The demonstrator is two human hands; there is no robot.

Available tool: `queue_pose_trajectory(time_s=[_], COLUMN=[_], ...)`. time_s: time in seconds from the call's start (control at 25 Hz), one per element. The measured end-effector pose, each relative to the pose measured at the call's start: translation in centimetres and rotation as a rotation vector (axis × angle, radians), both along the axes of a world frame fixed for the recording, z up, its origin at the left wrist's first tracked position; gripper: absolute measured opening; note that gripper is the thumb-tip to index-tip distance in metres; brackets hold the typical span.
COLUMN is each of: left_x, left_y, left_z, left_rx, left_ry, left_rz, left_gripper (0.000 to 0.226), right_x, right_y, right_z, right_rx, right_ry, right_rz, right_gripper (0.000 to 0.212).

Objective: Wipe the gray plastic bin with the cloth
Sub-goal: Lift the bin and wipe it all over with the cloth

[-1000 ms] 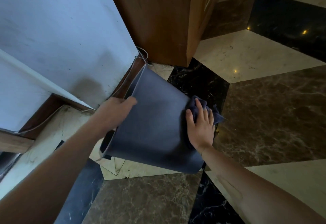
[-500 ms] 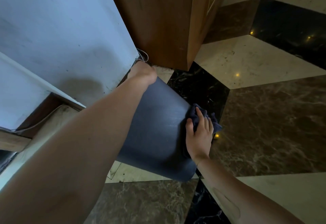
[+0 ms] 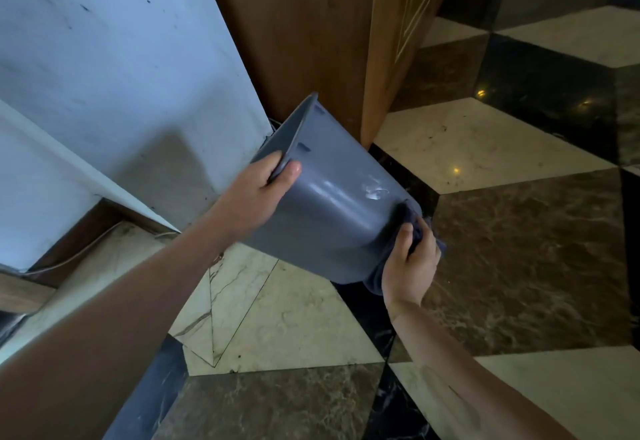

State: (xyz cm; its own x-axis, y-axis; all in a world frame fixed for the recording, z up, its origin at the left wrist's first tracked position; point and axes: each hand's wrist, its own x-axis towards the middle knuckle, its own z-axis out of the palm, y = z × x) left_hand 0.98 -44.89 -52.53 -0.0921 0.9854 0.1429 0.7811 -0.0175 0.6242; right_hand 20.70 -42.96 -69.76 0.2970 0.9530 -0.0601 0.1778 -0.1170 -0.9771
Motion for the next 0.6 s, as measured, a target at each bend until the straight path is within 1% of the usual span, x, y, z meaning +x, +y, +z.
queue_pose_trajectory(time_s=[0.12,0.16,0.24,0.28,0.32,0.36,0.4,0.48,0.52,0.6], left_x=[-1.2,-1.6,-2.3,-2.3,-2.2,-2.0,-1.6,-0.6,-0.1,0.0], left_y=[-1.5,-1.7,-2.2,-2.2,-1.9,-1.3,-0.8,-0.1,0.0,-0.2], left_z=[-0.6,-0.6,0.0,0.4,0.7,0.9,1.0,0.7,0.7,0.6], left_rx=[-0.11,-0.154,-0.267,-0.312,-0.327,-0.306,-0.259,-0.149,-0.115,-0.091], left_ry=[-0.114,-0.176,-0.332,-0.388,-0.422,-0.385,-0.276,-0.043,0.004,0.043], left_rz=[0.007,0.019,0.059,0.106,0.185,0.277,0.349,0.395,0.394,0.368], left_gripper=[0.039,0.04,0.033,0.031,0.036,0.045,0.049,0.042,0.04,0.039], right_x=[-0.1,-0.1,-0.2,-0.3,-0.5,-0.7,-0.8,-1.0,-1.0,-0.6], right_y=[-0.5,-0.6,-1.0,-1.4,-1.8,-2.1,-2.3,-2.4,-2.3,-1.7], right_z=[0.1,0.2,0.4,0.4,0.4,0.5,0.5,0.5,0.5,0.5], right_rx=[0.013,0.017,0.036,0.052,0.068,0.083,0.095,0.088,0.077,0.056], right_ry=[-0.013,-0.018,-0.032,-0.043,-0.055,-0.068,-0.078,-0.075,-0.065,-0.066], right_rz=[0.019,0.023,0.037,0.049,0.065,0.082,0.096,0.094,0.089,0.093], right_gripper=[0.042,0.041,0.039,0.038,0.036,0.037,0.039,0.045,0.046,0.044])
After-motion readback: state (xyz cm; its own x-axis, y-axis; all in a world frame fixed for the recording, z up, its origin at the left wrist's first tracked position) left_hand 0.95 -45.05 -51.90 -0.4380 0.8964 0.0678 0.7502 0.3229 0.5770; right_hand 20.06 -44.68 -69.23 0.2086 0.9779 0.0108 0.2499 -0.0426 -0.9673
